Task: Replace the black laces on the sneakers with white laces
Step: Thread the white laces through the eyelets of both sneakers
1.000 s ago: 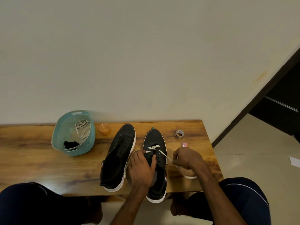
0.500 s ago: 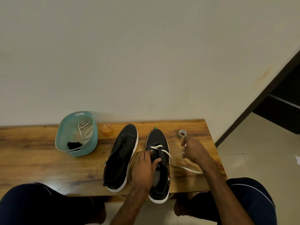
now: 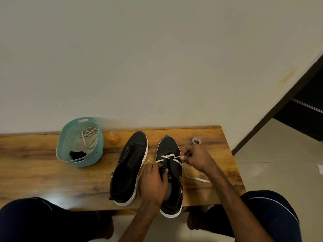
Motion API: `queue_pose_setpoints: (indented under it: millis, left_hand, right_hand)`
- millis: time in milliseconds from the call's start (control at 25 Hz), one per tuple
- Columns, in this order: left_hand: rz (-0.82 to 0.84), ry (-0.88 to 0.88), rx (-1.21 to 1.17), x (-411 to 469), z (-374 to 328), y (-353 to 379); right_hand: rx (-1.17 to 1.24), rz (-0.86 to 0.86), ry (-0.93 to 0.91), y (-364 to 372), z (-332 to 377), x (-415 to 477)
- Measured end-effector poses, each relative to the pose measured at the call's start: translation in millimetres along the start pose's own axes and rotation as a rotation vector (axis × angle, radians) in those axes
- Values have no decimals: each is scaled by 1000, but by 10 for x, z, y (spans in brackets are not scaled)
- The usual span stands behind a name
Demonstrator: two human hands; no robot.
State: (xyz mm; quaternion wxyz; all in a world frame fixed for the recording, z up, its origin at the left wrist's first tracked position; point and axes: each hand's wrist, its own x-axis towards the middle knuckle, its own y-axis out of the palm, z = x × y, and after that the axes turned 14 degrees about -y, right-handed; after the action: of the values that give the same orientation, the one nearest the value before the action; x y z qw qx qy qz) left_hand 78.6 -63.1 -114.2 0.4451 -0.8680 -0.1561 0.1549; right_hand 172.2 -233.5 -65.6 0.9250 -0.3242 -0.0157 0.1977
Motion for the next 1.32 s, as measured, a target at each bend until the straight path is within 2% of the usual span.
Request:
queue_pose_setpoints:
  millis: [240, 440, 640, 880, 1000, 1160, 1320]
  left_hand:
    - [-68, -54, -40, 85, -36, 41]
    - [-17, -192, -218, 141, 44, 71]
    - [11, -257, -261, 176, 54, 87]
    - [20, -243, -292, 183, 87, 103]
    - [-17, -173, -281, 148, 91, 107]
    - [-49, -116, -410, 44, 117, 139]
    - [-23, -141, -367, 168, 98, 142]
  right_hand:
    - [-58, 115, -50, 293, -35, 85]
    - [-36, 74, -104, 381, -40, 118]
    - [-26, 83, -153, 488, -18, 98]
    - [-96, 29, -95, 568, -8, 93]
    - [-112, 38, -95, 598, 2, 76]
    - [-35, 72, -125, 599, -59, 89]
    - [95, 104, -74, 535, -69, 92]
